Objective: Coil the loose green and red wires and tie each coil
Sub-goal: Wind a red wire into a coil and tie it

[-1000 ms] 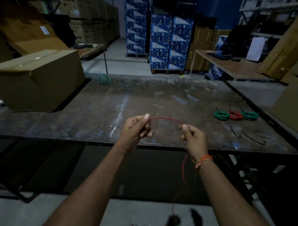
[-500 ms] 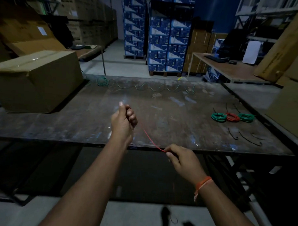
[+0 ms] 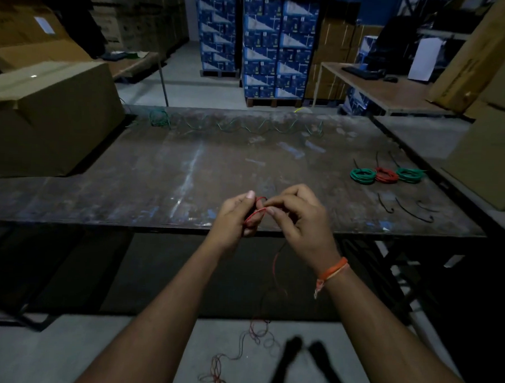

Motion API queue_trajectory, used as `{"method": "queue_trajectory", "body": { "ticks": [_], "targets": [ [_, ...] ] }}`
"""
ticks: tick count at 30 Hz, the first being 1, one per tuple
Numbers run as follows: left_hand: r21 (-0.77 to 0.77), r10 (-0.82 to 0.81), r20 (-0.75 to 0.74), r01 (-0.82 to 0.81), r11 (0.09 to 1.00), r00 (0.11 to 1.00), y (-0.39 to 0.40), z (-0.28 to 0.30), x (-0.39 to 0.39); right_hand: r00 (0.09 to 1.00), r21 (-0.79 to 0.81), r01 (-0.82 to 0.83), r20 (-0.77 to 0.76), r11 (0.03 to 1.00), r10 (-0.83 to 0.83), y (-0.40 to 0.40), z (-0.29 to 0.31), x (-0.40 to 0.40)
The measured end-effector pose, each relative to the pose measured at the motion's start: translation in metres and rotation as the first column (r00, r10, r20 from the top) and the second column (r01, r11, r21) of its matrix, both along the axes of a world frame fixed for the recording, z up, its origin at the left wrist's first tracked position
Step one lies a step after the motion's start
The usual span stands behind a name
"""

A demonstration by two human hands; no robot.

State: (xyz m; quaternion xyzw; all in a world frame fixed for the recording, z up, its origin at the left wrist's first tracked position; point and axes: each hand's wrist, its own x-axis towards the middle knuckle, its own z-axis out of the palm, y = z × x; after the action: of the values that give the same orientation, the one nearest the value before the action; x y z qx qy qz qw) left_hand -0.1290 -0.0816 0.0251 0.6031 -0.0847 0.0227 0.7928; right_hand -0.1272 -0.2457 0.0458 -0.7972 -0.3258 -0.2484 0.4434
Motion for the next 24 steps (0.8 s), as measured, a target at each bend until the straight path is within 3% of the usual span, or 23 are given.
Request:
{"method": "queue_trajectory", "body": {
  "ticks": [7, 13, 20, 24],
  "targets": [
    [-0.165, -0.097, -0.154, 0.071, 0.984, 0.983, -0.021, 0.007, 0.020, 0.994, 0.072, 0.048, -0.103, 0.996, -0.040, -0.015, -0.001, 0.036],
    [-0.313, -0.141, -0.120, 0.097, 0.945, 0.983, -0.051, 0.010, 0.044, 0.939, 0.236, -0.024, -0.329, 0.971, 0.103, -0.041, -0.002, 0.070],
    [-0.330, -0.261, -0.074, 0.223, 0.917, 0.963, -0.079, 0.007, 0.053, 0.878, 0.435, -0.092, -0.389, 0.896, 0.279, -0.069, -0.009, 0.094],
    [-0.383, -0.167, -0.025, 0.145, 0.912, 0.986, -0.098, 0.010, 0.055, 0.860, 0.485, -0.076, -0.411, 0.871, 0.304, -0.076, -0.013, 0.099]
  ]
}}
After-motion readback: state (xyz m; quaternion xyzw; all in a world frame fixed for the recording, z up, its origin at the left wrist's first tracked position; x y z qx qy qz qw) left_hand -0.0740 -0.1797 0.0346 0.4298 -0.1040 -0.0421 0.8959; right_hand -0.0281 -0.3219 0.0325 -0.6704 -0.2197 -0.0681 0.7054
